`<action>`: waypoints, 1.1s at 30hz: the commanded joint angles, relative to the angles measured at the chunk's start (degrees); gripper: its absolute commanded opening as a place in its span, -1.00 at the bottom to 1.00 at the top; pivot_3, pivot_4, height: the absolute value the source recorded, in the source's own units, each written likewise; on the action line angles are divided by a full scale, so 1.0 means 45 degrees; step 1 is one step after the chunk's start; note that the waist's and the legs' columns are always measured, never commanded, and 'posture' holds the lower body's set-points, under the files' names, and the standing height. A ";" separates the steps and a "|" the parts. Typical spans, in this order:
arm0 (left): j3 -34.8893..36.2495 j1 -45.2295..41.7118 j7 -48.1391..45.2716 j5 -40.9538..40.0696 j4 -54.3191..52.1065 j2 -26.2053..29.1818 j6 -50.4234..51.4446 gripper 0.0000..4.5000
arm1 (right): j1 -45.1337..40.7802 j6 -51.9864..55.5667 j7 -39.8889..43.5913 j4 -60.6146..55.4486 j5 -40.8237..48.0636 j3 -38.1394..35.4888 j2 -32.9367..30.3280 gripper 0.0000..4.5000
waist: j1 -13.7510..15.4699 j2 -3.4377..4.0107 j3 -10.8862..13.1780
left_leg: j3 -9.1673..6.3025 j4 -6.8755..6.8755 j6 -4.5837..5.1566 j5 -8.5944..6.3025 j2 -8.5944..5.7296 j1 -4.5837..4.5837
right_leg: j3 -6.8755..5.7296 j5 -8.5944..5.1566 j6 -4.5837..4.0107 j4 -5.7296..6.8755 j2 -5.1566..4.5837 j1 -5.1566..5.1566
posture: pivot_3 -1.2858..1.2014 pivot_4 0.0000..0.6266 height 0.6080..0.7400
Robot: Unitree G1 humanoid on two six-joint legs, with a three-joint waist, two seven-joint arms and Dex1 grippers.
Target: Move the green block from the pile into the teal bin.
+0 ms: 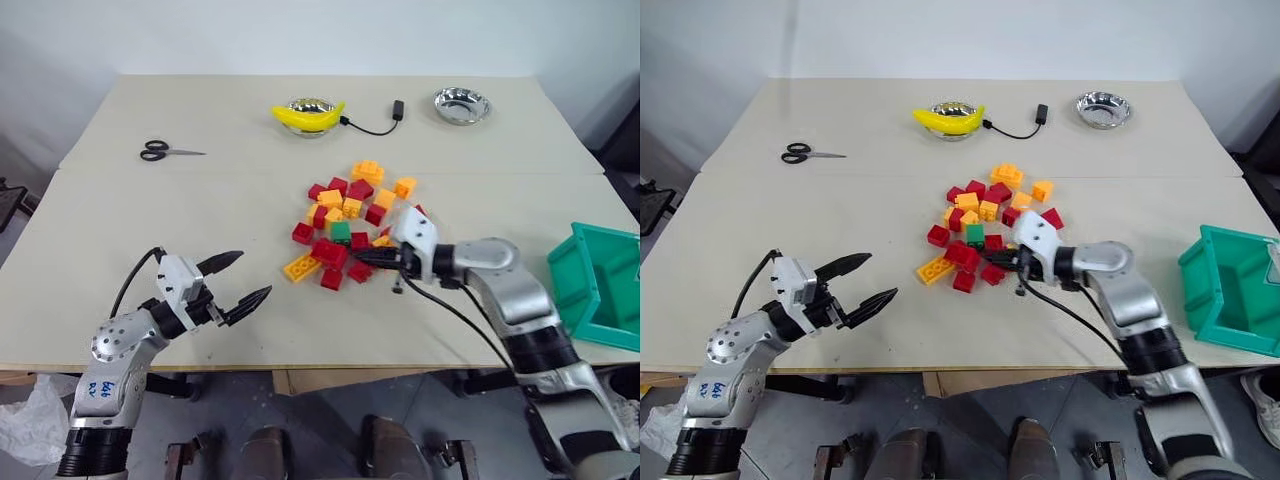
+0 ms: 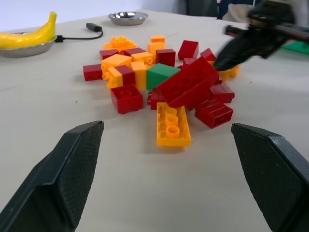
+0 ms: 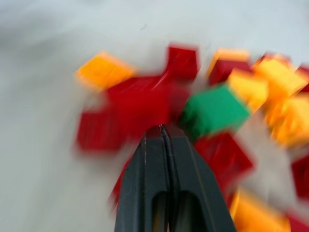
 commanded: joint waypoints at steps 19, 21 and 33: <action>0.0563 -0.0153 -0.0527 -0.0122 0.0377 0.0522 -0.0210 1.00 | -0.0669 0.3381 -0.3295 -0.1362 0.2355 -0.2718 0.0645 0.98 | -0.0133 -0.0002 0.0004 | 0.0019 0.0013 -0.0003 -0.0001 0.0013 0.0017 | 0.0005 0.0001 0.0000 0.0017 0.0003 0.0001 | 0.03 -0.52 1.00; 0.0512 -0.0240 -0.0580 -0.0086 0.0414 0.0530 -0.0190 1.00 | -0.1697 0.4662 -0.4096 -0.1296 0.2368 -0.2241 0.1344 0.98 | -0.0156 -0.0001 0.0004 | 0.0017 0.0012 -0.0003 0.0000 0.0015 0.0014 | 0.0005 0.0000 -0.0001 0.0019 0.0003 -0.0002 | 0.03 -0.52 1.00; 0.0280 -0.0284 -0.0663 -0.0054 0.0172 0.0305 -0.0388 1.00 | -0.6208 1.0912 -0.8156 0.1835 0.0895 -0.0148 0.4289 0.98 | -0.0205 0.0000 0.0004 | 0.0018 0.0002 0.0000 -0.0007 0.0011 -0.0010 | -0.0010 0.0000 -0.0001 0.0021 0.0001 -0.0030 | 0.03 -0.52 1.00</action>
